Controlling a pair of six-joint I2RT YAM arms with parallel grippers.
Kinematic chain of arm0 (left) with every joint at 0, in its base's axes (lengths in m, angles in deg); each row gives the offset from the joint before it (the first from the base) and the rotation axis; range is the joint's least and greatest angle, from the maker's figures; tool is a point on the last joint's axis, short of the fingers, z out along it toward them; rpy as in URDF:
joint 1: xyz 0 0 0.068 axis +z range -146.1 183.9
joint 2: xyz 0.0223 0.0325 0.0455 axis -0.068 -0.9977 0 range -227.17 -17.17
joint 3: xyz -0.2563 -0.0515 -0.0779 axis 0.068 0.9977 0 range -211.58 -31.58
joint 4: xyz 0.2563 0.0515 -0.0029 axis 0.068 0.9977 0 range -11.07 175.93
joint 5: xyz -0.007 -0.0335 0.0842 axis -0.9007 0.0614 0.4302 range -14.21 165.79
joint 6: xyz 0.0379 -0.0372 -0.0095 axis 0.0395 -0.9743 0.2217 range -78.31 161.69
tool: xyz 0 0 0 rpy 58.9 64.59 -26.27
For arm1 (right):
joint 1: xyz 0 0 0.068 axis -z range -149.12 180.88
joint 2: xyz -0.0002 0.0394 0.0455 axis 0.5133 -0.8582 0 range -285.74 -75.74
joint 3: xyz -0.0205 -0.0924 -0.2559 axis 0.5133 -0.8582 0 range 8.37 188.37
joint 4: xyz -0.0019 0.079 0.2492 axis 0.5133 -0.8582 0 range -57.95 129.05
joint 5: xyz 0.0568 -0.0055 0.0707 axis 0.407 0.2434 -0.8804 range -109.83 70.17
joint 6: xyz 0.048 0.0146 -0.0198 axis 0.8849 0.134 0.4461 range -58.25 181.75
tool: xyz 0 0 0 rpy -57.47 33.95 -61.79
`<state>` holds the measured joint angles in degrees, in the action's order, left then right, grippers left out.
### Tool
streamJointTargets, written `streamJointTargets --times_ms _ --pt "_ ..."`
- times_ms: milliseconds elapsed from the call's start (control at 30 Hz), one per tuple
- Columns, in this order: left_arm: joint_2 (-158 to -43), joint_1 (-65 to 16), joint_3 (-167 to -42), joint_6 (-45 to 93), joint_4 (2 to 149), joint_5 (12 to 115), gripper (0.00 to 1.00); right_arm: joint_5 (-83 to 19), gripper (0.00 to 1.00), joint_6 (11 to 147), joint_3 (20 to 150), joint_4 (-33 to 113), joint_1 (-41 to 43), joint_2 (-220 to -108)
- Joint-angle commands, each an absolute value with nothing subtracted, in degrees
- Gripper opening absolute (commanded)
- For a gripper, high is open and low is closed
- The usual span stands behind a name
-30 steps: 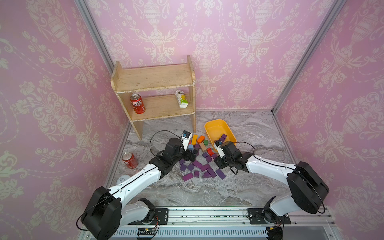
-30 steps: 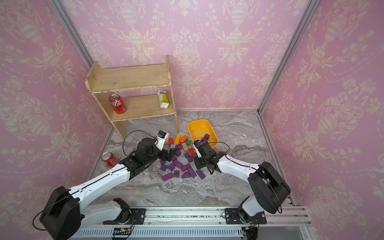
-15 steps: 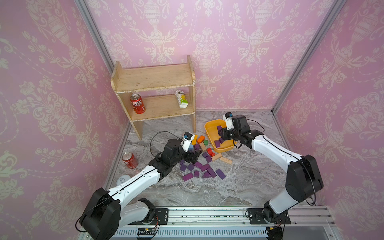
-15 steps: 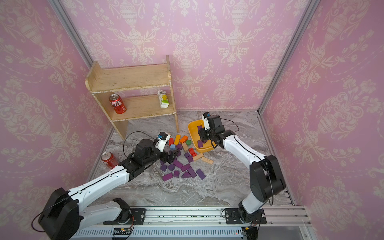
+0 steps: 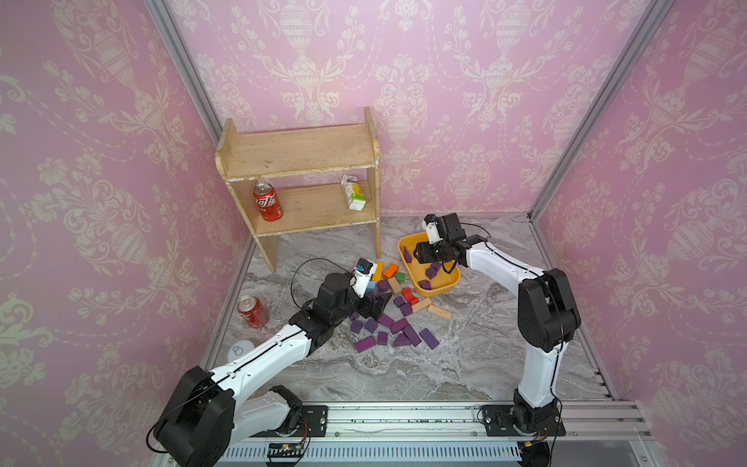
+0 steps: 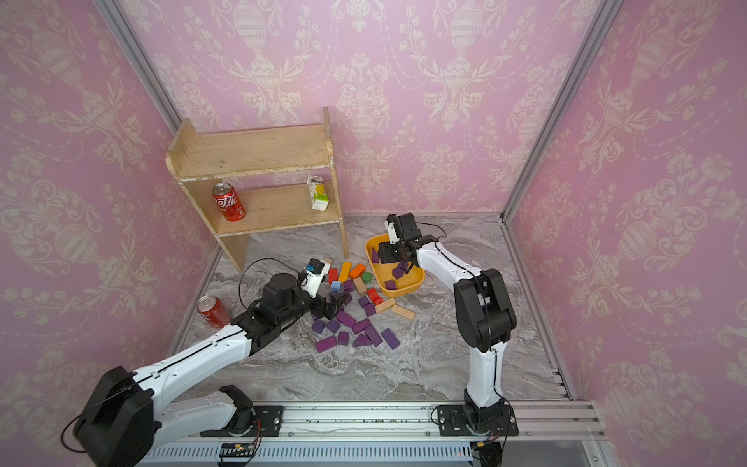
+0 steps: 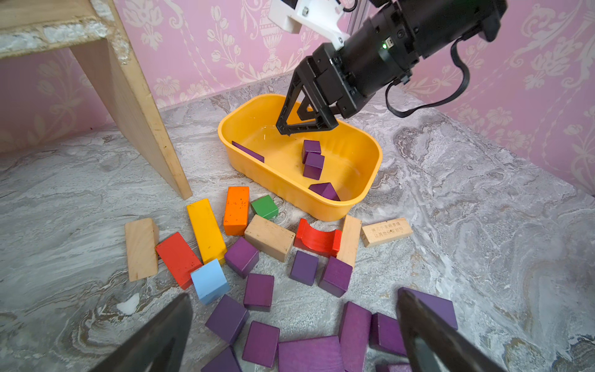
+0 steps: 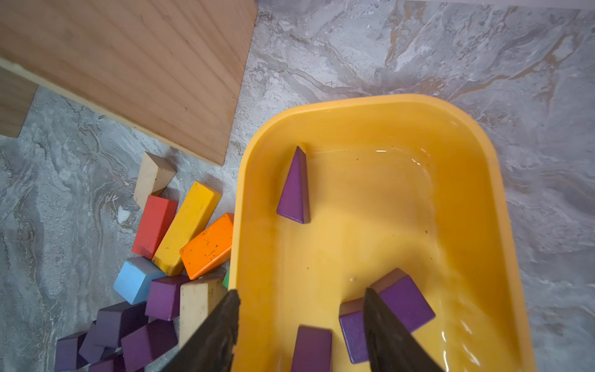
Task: Pick purple bricks into the storage bin
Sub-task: Place the building block in the storage box, then pick up the building block from the center of the board.
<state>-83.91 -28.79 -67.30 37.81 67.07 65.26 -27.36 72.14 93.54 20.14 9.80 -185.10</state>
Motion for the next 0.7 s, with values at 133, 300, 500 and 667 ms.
streamJointTargets --times_ms 133,300,500,667 --pt "-82.5 -28.3 -65.8 41.2 68.0 62.8 0.99 -27.3 0.61 71.5 77.2 19.6 8.1 -165.8" --pt "-80.0 -28.2 -61.7 46.7 65.9 58.8 0.99 -27.1 0.59 74.6 63.3 18.2 4.7 -155.3" --pt "-77.5 -28.2 -59.2 44.7 63.9 56.4 0.99 -25.4 0.58 77.2 52.2 19.0 -2.7 -145.9" --pt "-77.5 -28.2 -56.8 43.0 59.1 56.9 0.99 -25.4 0.57 80.1 46.9 20.2 -4.4 -144.6"
